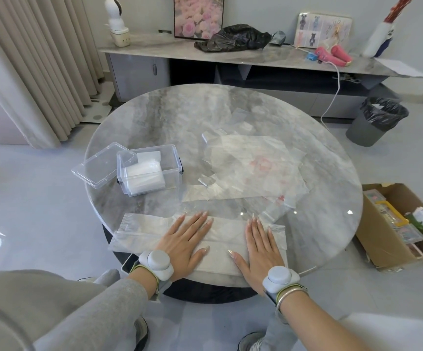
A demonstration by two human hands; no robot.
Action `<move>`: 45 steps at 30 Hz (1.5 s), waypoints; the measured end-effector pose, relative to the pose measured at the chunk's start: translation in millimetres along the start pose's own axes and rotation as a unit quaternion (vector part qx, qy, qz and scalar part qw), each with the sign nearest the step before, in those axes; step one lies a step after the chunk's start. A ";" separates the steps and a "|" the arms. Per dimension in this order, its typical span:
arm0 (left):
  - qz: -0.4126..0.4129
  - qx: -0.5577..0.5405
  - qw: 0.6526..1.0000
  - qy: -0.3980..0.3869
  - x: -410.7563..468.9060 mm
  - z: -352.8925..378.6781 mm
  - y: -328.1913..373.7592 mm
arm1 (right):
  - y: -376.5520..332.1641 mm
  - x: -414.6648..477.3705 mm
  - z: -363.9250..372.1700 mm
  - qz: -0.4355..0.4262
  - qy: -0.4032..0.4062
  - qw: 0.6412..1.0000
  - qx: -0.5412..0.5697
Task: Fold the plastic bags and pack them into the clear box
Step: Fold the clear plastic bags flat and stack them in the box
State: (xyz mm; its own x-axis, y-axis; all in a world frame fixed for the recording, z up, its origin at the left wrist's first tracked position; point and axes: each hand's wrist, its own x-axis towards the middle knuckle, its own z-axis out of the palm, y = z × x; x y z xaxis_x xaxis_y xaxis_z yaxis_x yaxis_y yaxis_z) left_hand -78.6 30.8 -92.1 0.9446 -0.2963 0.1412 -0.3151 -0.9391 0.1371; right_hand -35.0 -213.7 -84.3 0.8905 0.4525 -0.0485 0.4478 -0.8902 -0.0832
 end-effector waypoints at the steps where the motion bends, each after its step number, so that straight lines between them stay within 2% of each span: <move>1: 0.001 0.001 1.000 0.001 0.3 0.0 -0.1 | 1.6 -0.9 -0.5 0.003 0.010 1.000 0.003; 6: 0.004 0.003 1.000 0.002 0.3 0.7 -0.1 | 23.7 -11.8 -4.2 0.055 0.012 0.998 -0.005; 10: 0.005 0.006 1.000 0.004 -0.2 0.1 -0.8 | 27.8 -13.6 -18.4 0.112 0.048 0.992 -0.011; 11: 0.006 0.008 1.000 0.003 0.0 0.3 -0.5 | 24.8 -13.0 -24.6 0.094 0.050 0.994 -0.018; 16: 0.009 0.008 1.000 0.010 0.4 0.1 0.8 | -13.6 -14.8 -49.1 -0.126 0.058 0.989 -0.057; 19: 0.011 0.007 1.000 0.013 0.4 -0.2 0.1 | -26.9 -18.9 -46.5 -0.153 0.014 0.986 -0.070; 28: 0.011 0.008 1.000 0.004 1.2 -1.2 0.8 | -23.4 -33.3 -27.0 -0.065 -0.036 0.996 -0.045; 34: 0.008 0.002 1.000 0.000 -0.1 -2.2 0.1 | -23.1 -36.4 -24.2 -0.059 -0.059 0.996 -0.044; 40: 0.013 -0.035 0.998 0.055 -1.1 -23.1 4.2 | -25.7 -37.6 -21.6 -0.047 -0.080 0.995 -0.048; 42: 0.033 -0.042 0.996 0.073 -4.7 -31.6 5.5 | -26.5 -38.4 -19.3 -0.046 -0.080 0.995 -0.047; 45: 0.110 -0.020 0.991 0.074 -16.7 -36.0 7.6 | -29.4 -39.9 -20.7 -0.046 -0.065 0.996 -0.044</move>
State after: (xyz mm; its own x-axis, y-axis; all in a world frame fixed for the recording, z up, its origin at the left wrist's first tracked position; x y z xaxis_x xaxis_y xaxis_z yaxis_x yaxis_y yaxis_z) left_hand -100.1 34.9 -58.1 0.8292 -0.4621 0.3144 -0.5187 -0.8458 0.1250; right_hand -82.1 -206.6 -59.3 0.8295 0.5311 -0.1731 0.5381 -0.8428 -0.0070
